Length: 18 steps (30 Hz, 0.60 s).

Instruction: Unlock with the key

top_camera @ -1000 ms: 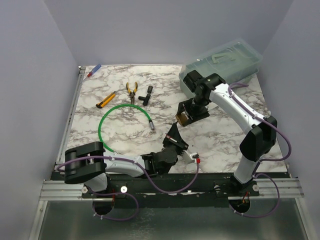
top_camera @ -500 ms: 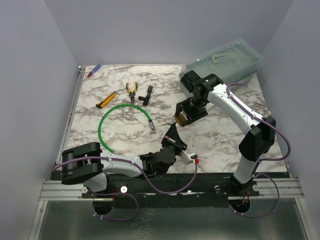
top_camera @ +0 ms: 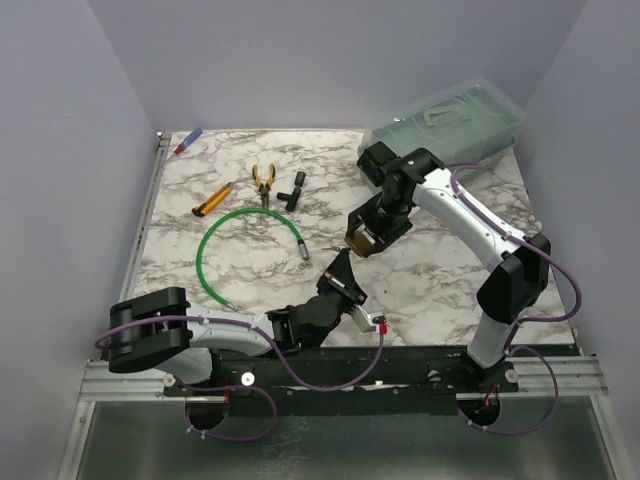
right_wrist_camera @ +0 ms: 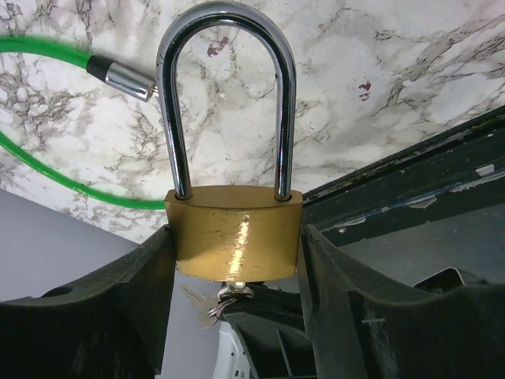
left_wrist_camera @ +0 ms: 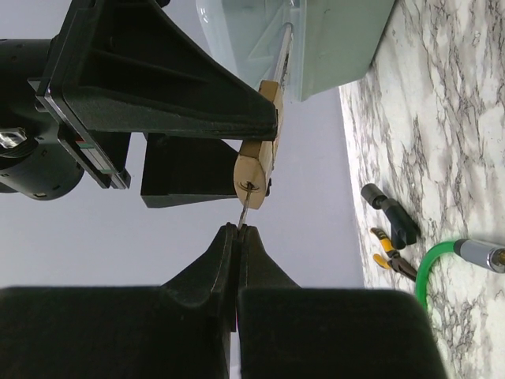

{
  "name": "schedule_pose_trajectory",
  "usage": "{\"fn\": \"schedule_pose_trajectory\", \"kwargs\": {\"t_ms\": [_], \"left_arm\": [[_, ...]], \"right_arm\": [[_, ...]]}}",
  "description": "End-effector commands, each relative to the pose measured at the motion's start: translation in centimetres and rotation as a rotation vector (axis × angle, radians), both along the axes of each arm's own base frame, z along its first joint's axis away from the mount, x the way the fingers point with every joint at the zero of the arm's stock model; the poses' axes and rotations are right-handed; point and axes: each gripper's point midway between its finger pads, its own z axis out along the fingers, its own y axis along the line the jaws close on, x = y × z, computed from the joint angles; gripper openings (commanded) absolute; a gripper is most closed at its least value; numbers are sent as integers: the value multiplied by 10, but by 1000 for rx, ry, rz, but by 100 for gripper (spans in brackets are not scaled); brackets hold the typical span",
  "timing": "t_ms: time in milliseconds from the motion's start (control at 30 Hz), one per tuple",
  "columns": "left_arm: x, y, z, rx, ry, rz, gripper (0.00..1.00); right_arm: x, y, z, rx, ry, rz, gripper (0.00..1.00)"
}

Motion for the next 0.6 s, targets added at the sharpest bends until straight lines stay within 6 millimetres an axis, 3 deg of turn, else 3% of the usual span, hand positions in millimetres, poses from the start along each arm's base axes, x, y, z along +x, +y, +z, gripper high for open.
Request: {"fn": "schedule_pose_trajectory", "kwargs": {"t_ms": [0, 567], "left_arm": [[-1, -7, -1, 14, -17, -43, 0], [-1, -12, -8, 30, -14, -49, 0]], "right_arm": [[-16, 11, 29, 71, -2, 46, 0], [-22, 27, 35, 92, -4, 61, 0]]}}
